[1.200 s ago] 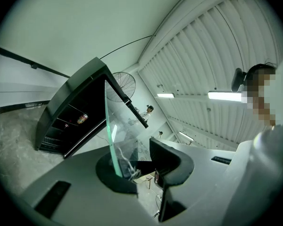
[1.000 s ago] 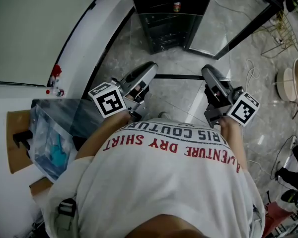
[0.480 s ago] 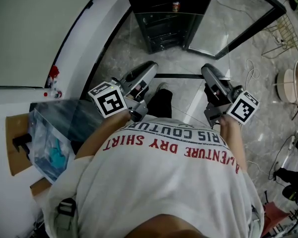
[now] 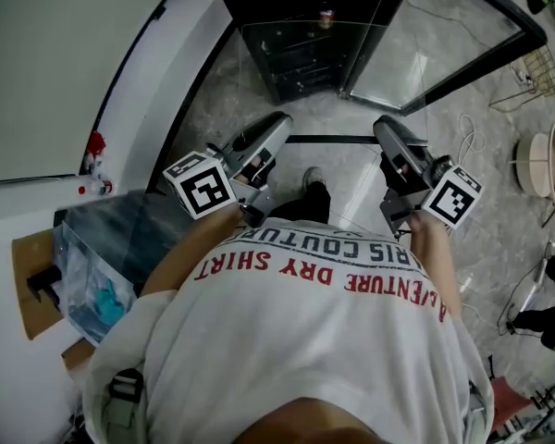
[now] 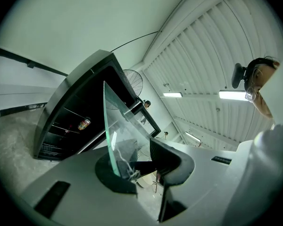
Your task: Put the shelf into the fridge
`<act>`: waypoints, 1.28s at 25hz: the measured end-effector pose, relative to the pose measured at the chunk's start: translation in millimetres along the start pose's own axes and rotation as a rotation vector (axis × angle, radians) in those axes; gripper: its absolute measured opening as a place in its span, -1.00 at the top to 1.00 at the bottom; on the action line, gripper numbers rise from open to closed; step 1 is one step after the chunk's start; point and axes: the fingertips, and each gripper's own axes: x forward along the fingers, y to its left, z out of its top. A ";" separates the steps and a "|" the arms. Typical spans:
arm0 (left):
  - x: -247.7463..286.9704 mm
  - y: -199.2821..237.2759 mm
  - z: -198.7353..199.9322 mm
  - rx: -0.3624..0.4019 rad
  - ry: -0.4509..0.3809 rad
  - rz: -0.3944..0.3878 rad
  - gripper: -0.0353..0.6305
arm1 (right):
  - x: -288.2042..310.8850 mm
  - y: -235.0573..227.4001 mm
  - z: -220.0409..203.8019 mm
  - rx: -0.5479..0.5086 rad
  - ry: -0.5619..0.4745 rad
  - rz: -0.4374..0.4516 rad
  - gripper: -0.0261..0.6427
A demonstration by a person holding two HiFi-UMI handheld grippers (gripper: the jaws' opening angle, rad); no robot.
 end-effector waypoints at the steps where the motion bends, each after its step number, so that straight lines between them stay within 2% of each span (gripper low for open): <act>1: -0.3 -0.2 0.2 0.002 -0.004 -0.002 0.58 | 0.1 0.5 0.0 -0.003 -0.001 0.002 0.59; 9: -4.9 -3.1 0.5 0.036 -0.028 0.001 0.58 | 2.5 6.6 1.6 -0.036 0.004 0.026 0.59; 17: -7.5 -1.8 0.2 0.038 -0.050 -0.003 0.57 | 4.9 7.2 2.7 -0.045 0.012 0.030 0.59; 25: -9.3 -1.8 -2.0 0.027 -0.036 -0.007 0.57 | 4.8 14.9 3.4 -0.083 0.025 0.017 0.59; 29: -27.5 -10.4 -19.4 0.003 -0.021 -0.043 0.57 | -13.0 31.0 -15.8 -0.095 0.030 -0.032 0.59; 32: -24.0 -7.0 -19.3 0.007 -0.016 -0.036 0.57 | -12.3 24.3 -15.4 -0.079 0.042 -0.048 0.59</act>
